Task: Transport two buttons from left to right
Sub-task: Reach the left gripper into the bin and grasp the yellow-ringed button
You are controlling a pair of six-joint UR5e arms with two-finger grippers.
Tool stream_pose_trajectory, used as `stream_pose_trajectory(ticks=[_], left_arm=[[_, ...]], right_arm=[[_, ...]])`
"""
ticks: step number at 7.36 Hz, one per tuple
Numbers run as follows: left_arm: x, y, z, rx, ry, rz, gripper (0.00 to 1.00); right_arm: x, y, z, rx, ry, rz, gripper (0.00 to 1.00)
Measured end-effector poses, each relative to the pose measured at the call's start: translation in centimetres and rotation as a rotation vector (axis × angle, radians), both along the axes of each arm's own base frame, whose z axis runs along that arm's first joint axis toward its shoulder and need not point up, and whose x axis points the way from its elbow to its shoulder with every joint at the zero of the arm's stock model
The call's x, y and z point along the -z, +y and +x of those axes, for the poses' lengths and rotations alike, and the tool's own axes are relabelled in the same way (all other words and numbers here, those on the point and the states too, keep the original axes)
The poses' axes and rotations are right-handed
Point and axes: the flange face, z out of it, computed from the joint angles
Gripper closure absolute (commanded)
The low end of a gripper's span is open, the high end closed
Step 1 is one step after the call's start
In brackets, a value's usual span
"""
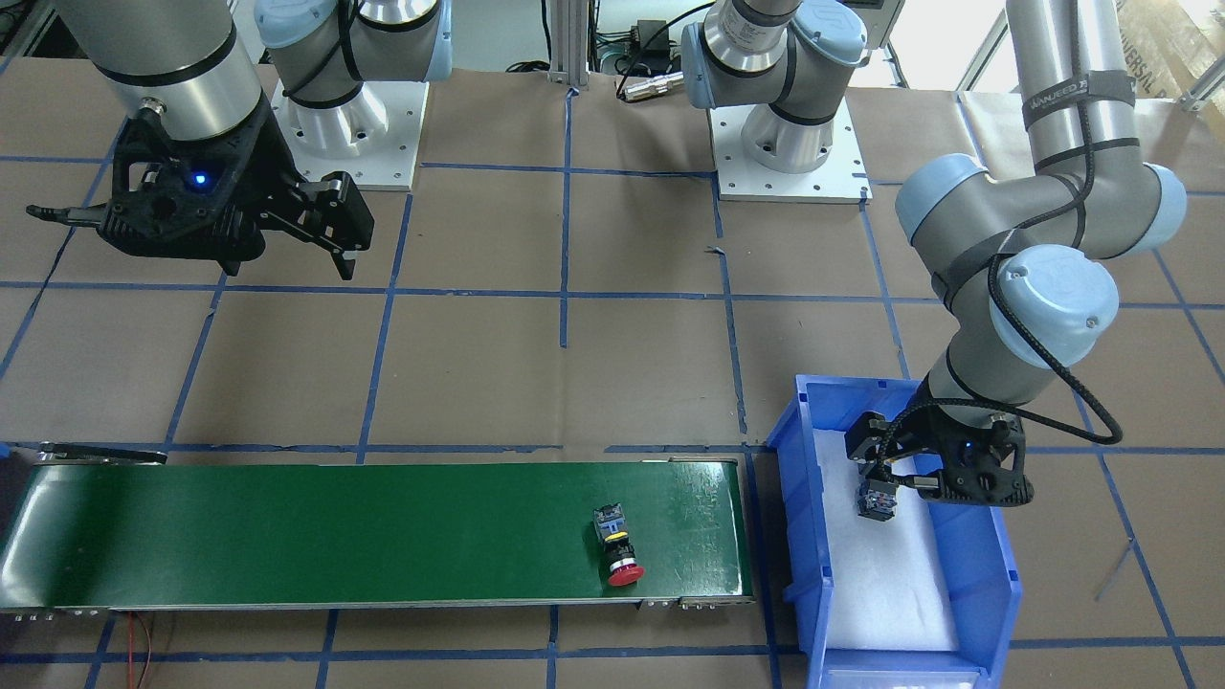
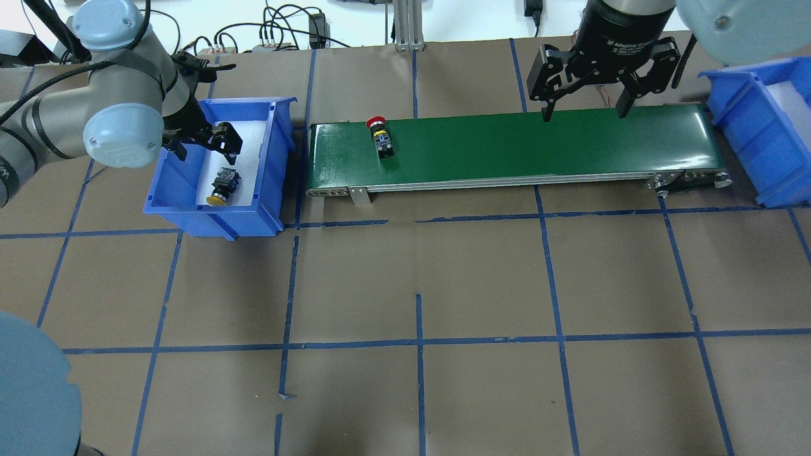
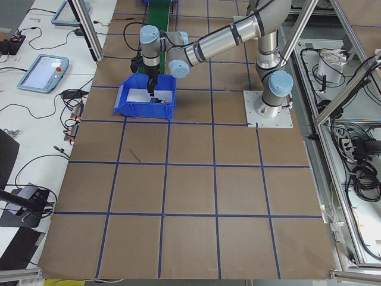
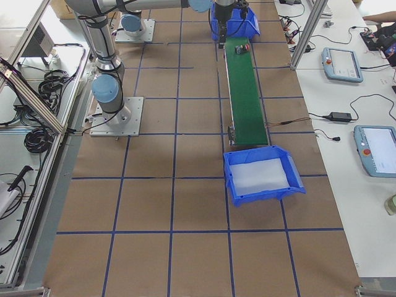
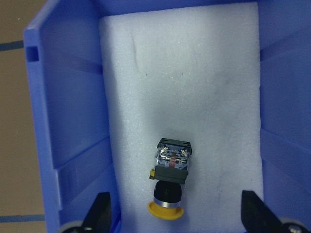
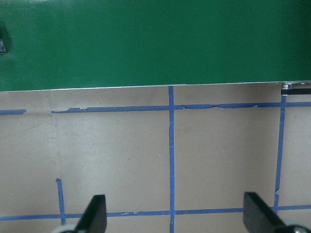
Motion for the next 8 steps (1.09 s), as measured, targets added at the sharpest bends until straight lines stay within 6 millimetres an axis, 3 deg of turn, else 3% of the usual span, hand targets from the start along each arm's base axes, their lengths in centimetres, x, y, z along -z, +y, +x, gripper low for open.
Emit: stream_pose_trajectory(ticks=[3,8], left_arm=[[2.5,0.7,0.2,-0.002,0.016,0.042,0.05],[3.9,0.4,2.1,0.054,0.048,0.06,0.05]], right_arm=[[0.0,0.0,0.0,0.0,0.0,0.0,0.0],[0.0,0.0,0.0,0.0,0.0,0.0,0.0]])
